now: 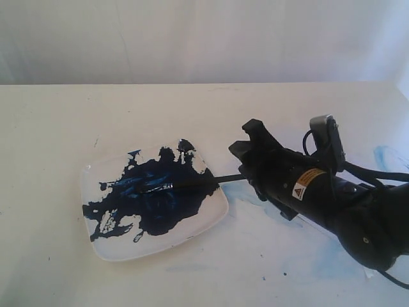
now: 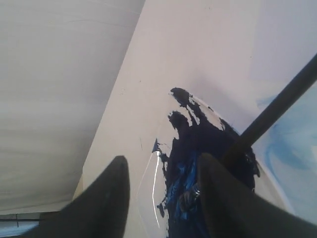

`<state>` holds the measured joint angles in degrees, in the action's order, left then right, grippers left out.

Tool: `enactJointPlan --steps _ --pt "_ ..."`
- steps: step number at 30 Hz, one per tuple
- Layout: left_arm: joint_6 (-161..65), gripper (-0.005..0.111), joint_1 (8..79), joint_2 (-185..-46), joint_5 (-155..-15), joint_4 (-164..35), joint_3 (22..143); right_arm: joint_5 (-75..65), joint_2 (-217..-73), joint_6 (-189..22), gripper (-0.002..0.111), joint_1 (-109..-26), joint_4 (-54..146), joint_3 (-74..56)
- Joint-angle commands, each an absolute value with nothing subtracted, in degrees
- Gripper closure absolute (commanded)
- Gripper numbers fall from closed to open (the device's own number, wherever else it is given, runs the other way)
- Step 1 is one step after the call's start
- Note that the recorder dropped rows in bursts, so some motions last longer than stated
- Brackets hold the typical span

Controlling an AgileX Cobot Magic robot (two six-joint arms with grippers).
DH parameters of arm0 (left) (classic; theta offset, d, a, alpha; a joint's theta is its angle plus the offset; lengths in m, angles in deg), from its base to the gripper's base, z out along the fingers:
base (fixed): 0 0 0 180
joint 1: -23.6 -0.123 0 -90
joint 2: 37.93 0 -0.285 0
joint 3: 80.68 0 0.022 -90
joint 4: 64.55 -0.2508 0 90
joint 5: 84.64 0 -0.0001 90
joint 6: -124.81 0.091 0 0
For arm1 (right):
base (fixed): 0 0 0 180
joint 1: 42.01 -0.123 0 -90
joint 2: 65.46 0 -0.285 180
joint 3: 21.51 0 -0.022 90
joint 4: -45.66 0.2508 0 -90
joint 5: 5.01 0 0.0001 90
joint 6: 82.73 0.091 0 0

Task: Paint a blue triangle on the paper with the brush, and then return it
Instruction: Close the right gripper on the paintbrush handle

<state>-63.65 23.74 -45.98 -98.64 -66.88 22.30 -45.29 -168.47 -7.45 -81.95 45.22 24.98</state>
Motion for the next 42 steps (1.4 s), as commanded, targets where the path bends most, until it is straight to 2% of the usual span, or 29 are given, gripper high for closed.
enactJointPlan --steps 1,9,18,42 --pt "-64.0 0.107 23.7 -45.7 -98.6 -66.7 22.1 -46.3 -168.6 -7.9 0.065 -82.0 44.4 25.6" --pt "-64.0 0.107 23.7 -45.7 -98.6 -66.7 22.1 -41.7 -168.8 -5.7 0.055 -82.0 46.1 25.6" --pt "-64.0 0.107 23.7 -45.7 -98.6 -66.7 22.1 -39.0 -170.4 -2.8 0.055 -82.0 47.1 25.0" --pt "-64.0 0.107 23.7 -45.7 -98.6 -66.7 22.1 -45.4 -180.6 -3.0 0.055 -82.0 53.5 20.9"
